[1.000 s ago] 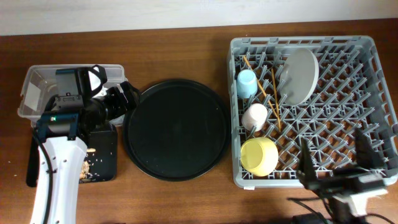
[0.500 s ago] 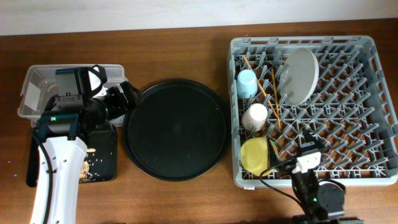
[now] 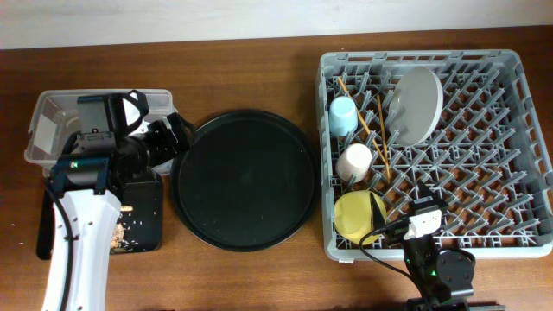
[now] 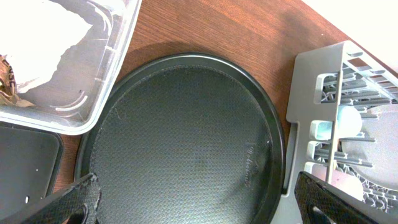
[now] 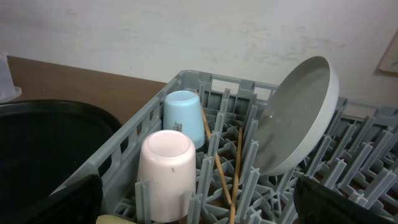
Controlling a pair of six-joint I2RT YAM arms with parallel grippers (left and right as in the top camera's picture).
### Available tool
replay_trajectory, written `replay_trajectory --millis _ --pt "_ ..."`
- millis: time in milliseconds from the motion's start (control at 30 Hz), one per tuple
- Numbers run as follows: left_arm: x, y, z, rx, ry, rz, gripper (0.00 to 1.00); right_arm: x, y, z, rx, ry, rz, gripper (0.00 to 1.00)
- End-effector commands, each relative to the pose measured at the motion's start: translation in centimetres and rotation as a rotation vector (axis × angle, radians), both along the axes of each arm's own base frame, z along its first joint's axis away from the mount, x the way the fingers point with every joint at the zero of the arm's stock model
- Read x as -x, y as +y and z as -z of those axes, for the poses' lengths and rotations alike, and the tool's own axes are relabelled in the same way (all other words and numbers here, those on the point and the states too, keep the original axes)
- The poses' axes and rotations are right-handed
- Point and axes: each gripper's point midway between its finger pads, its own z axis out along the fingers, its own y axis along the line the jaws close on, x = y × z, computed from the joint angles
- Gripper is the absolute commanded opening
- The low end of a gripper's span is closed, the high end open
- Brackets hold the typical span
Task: Sort waste into correct bins and load items into the dishwasher rack
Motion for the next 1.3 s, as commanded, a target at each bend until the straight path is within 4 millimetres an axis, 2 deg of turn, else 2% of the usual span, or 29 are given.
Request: replay_trajectory --millis 0,700,833,967,1067,1167,1267 --pt "-0.1 0.1 -0.2 -0.011 -0.011 0.006 0.99 0.0 -0.1 0.2 -0.009 -0.003 0.005 0.98" --pt "-0.1 0.1 -0.2 -0.011 -0.01 0.006 0.99 0.0 -0.1 0.2 -0.009 -0.003 0.005 0.98" --pt "1.1 1.0 -2.5 -0.06 -0.078 -0.027 0.99 0.0 -0.1 0.2 -0.009 -0.003 0.005 0.98" --pt "3.7 0.8 -5.5 -0.063 -0.187 -0.029 0.99 0.0 -0.1 0.2 -0.009 -0.003 0.005 0.98" --pt "7.2 0.5 -6.8 -0.06 -0.279 -0.025 0.99 0.0 -0.1 0.2 -0.009 -0.003 0.005 0.98" --pt "11.0 0.6 -5.9 -0.075 -0.346 -0.04 0.99 0.0 -0.1 0.2 -0.009 -0.003 0.005 0.98" --pt "14.1 0.5 -3.6 -0.077 -0.404 -0.042 0.99 0.0 -0.1 0.2 -0.009 -0.003 0.005 0.98"
